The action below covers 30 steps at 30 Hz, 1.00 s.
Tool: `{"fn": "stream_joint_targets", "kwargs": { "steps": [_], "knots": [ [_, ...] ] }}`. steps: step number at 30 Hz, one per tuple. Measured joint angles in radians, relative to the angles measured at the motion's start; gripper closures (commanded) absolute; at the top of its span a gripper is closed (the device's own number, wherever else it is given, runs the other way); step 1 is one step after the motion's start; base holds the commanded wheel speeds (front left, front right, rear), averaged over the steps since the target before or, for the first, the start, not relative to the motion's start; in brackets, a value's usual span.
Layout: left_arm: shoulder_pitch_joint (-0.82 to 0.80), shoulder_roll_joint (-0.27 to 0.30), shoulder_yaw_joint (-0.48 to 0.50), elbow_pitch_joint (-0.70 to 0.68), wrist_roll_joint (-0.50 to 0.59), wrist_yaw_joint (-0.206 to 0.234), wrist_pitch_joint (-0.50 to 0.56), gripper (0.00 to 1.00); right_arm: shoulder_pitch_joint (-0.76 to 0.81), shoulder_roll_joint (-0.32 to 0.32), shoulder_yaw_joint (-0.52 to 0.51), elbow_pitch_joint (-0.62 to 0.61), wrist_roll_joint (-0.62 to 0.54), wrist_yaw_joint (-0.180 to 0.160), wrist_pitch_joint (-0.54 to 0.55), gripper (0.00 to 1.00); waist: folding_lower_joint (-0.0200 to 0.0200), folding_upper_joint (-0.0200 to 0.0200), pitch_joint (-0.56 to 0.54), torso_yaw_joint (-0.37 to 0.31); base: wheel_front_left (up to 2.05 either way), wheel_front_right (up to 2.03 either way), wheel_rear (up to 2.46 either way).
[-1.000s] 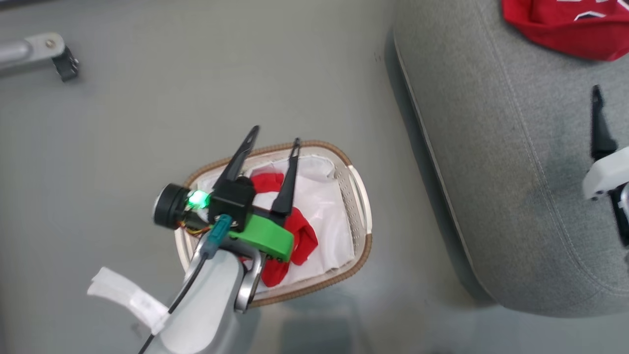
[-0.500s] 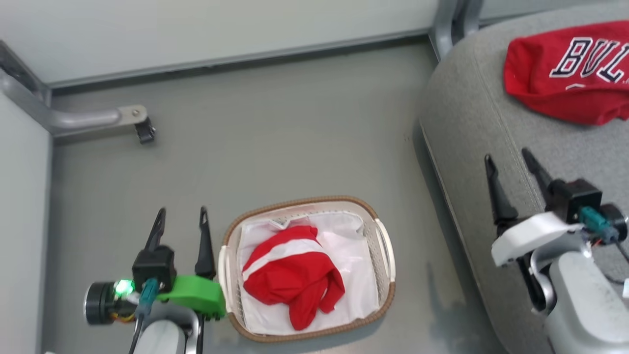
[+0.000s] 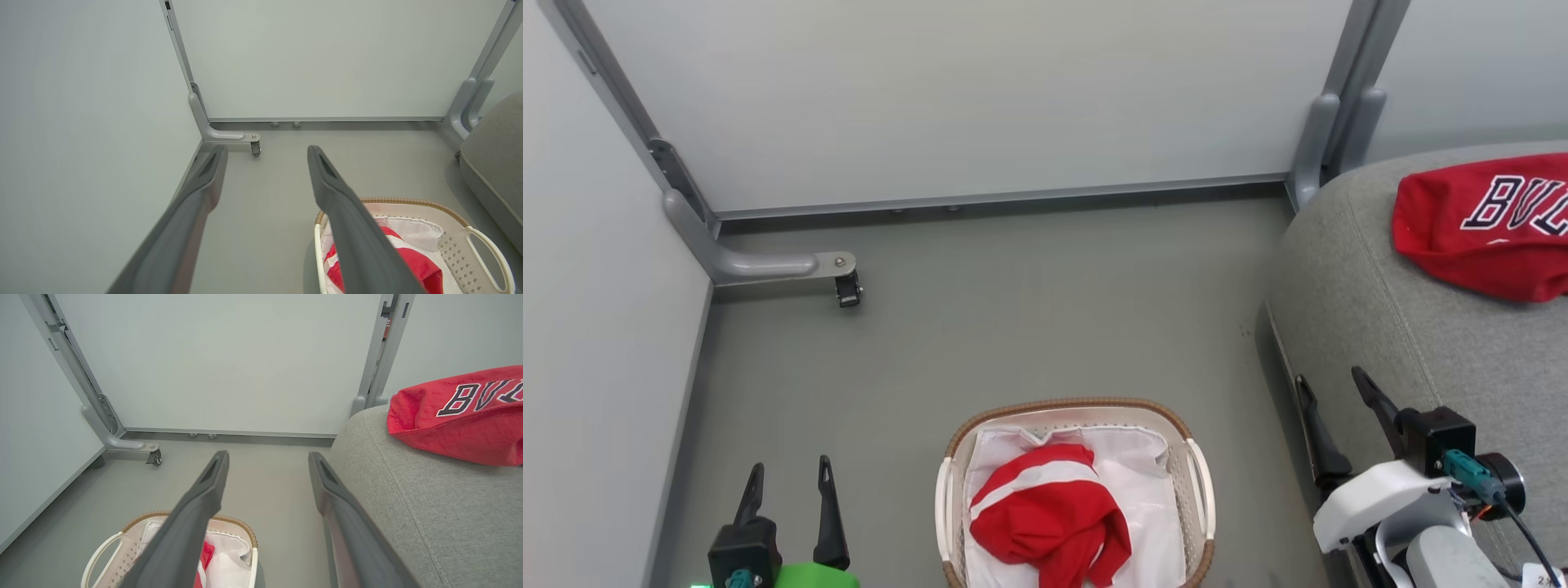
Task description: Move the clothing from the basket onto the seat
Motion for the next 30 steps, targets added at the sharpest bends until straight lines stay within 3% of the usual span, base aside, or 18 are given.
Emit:
{"fn": "stream_joint_targets", "kwargs": {
  "steps": [8,12,23,30],
  "knots": [
    [0.021,-0.003,0.001,0.002,0.006,-0.021,0.0,0.0,0.019,0.003,0.011,-0.006,0.0,0.0,0.0,0.0,0.0,0.0,-0.012,0.01,0.0,0.0,0.0],
    [0.002,-0.004,-0.051,0.018,-0.024,-0.03,0.0,0.0,-0.001,-0.003,0.022,-0.028,0.005,0.0,0.0,0.0,0.0,0.0,0.011,0.003,0.0,0.0,0.0],
    [-0.295,-0.007,-0.315,0.143,-0.107,-0.004,0.0,0.0,-0.23,-0.031,0.08,-0.159,0.075,0.0,0.0,0.0,0.0001,0.0,0.197,-0.048,0.0,0.0,0.0],
    [-0.484,-0.008,-0.409,0.3,-0.118,0.004,0.0,0.0,-0.345,-0.035,0.108,-0.245,0.104,0.0,0.0,0.0,0.0001,0.0,0.344,-0.099,0.0,0.0,0.0]
  ]
}}
